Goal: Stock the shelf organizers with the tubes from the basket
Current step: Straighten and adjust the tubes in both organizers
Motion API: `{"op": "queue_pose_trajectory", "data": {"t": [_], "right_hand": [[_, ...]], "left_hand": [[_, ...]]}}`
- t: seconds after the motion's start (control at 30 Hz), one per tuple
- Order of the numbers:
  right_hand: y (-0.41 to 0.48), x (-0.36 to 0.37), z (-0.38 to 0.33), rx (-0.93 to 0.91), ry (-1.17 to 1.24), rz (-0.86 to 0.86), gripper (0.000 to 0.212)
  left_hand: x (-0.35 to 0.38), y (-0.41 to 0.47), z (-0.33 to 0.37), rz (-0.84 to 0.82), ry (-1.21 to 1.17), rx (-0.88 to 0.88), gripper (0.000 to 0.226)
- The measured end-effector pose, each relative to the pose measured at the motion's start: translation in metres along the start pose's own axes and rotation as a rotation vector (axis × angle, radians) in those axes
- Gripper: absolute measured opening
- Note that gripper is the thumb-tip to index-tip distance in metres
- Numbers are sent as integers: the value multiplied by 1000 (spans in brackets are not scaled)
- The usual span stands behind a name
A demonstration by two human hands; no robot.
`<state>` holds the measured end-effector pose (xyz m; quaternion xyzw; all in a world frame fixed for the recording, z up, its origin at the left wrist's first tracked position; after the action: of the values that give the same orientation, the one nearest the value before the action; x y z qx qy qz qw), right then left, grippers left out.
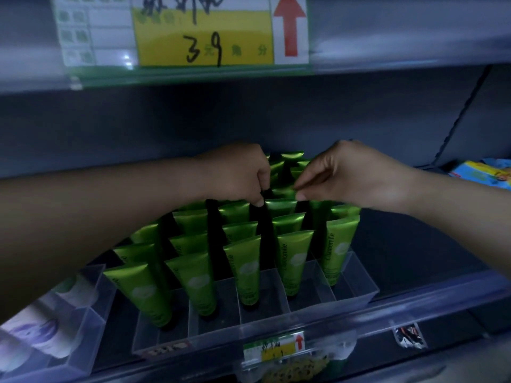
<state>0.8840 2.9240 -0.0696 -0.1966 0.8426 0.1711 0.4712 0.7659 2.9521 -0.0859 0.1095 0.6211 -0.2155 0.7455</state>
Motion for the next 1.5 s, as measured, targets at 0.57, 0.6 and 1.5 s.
{"op": "queue_pose_trajectory", "data": {"t": [0.57, 0.6, 1.5], "right_hand": [[45, 18, 11, -5, -262, -24, 21], [46, 19, 11, -8, -265, -21, 20], [53, 28, 11, -2, -117, 40, 13]], "left_hand": [[-7, 38, -2, 104, -80, -90, 17], [-4, 40, -1, 92, -67, -91, 17], [-4, 45, -10, 226, 85, -40, 21]]}}
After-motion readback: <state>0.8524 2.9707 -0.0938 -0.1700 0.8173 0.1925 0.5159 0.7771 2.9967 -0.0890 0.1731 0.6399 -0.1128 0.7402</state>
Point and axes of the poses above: each hand's wrist, its own y-axis towards the middle knuckle, its own x-axis out of the palm, z = x × y, the point moved 8 cm from there along y, towards the middle knuckle, and after that the axes turned 5 degrees about -z, right-handed, at the moved point
